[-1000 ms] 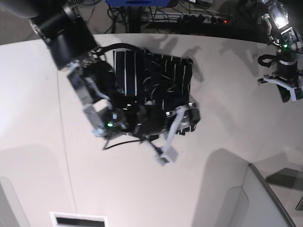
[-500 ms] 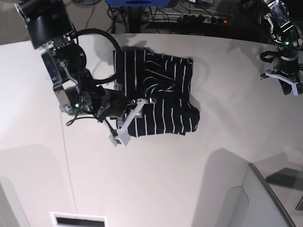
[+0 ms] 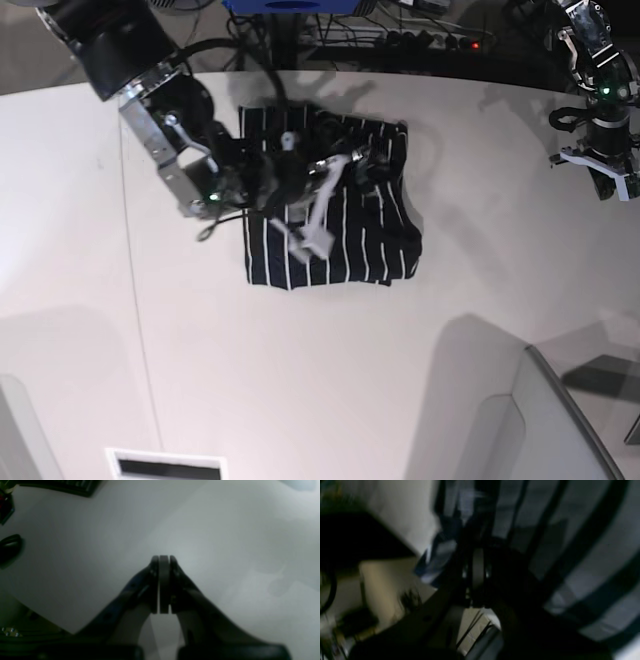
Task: Layout the t-shirt on the table in an organized manner, then fold the t-shirt properly
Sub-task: 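Press the folded stack flat with the right gripper and withdraw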
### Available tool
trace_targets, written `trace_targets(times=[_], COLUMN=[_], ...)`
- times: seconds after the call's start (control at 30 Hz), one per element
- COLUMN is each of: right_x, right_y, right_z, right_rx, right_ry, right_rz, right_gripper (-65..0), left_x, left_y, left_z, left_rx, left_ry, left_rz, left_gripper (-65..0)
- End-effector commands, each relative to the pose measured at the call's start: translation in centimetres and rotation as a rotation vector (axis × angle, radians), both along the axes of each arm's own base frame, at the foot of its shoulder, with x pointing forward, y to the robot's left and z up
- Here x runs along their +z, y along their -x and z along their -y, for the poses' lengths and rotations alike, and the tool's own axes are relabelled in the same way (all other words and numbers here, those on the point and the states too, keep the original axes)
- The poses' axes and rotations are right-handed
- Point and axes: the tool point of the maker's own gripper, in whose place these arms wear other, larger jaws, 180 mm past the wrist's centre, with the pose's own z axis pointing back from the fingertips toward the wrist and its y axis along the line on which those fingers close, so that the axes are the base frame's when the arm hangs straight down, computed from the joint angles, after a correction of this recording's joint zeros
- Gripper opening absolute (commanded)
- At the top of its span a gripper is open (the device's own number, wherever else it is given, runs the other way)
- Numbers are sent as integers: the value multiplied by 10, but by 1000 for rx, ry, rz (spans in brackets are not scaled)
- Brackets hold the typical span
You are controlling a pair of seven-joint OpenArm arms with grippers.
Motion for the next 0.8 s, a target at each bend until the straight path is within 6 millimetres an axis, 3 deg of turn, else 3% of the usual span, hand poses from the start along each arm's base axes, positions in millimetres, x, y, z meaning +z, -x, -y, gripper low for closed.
trace_targets(times=[0.0,0.17,0.37,0.47,0.6,0.7,0.77], right_x=[14,14,-9,22,74,80,71], right_y=[-9,2,12,-3,-47,-81,-93], right_z=[-10,-30,-33,-37,9,55,68], right_rx=[22,103,208,197,-34,-224,-250], right_ry=[-26,-19,77,22,-85,-95,-81], right_rz=[45,49,-5,81,207,219,207], right_gripper=[-641,-638,-642,-642,-642,-642,-642], left_x=[15,8,8,7,4,-11,-22], left_y=[-8,-18,-19,-18,-15,-5,1], left_z=[-5,14,15,15,18,31,37], left_rx=[-8,-69,-71,-71,-94,-166,-191], left_ry=[-31,-18,-15,-16,-7,34,63], left_rz=[44,28,30,28,14,-35,-63], left_gripper=[-650,-650,-650,-650,-650,-650,-650])
